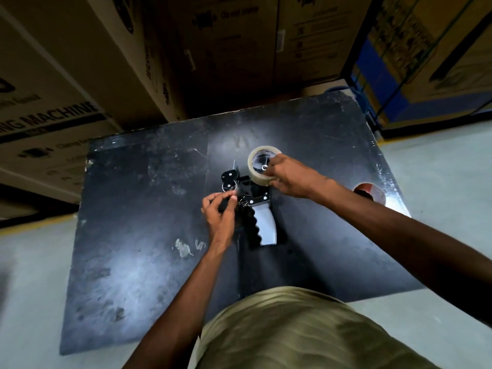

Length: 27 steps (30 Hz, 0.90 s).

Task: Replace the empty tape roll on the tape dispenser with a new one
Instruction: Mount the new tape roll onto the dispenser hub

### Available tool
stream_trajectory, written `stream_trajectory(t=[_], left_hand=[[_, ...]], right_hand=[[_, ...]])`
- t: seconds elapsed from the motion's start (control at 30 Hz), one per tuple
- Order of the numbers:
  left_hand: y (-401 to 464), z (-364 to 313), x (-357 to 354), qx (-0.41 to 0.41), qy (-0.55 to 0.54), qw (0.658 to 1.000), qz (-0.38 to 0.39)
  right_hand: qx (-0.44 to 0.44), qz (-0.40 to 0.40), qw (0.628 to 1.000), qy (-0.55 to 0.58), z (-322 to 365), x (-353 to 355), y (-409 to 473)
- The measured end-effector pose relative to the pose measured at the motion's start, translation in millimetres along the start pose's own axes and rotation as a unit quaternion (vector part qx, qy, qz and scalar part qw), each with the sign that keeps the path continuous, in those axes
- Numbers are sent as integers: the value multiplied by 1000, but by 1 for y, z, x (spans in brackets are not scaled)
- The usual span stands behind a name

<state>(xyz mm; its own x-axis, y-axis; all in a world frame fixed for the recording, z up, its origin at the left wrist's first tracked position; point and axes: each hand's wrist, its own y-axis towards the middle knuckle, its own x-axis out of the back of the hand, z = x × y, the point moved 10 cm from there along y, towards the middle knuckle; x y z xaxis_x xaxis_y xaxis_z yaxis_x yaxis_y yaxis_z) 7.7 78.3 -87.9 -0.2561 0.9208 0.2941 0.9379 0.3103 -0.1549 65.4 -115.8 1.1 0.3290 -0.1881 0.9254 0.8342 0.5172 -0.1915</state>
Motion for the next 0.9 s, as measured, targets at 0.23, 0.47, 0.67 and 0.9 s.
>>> stream_trajectory(t=[0.23, 0.47, 0.67, 0.9], left_hand=[[8, -15, 10, 9, -33, 999, -9], [51, -81, -11, -33, -14, 999, 41], [71, -116, -65, -55, 320, 928, 185], [99, -87, -70, 22, 260, 926, 272]], right_hand=[[-33, -54, 994, 84, -14, 9, -1], [-149, -167, 932, 285, -65, 24, -13], [-277, -127, 836, 456, -96, -15, -8], [-287, -32, 708, 645, -87, -48, -3]])
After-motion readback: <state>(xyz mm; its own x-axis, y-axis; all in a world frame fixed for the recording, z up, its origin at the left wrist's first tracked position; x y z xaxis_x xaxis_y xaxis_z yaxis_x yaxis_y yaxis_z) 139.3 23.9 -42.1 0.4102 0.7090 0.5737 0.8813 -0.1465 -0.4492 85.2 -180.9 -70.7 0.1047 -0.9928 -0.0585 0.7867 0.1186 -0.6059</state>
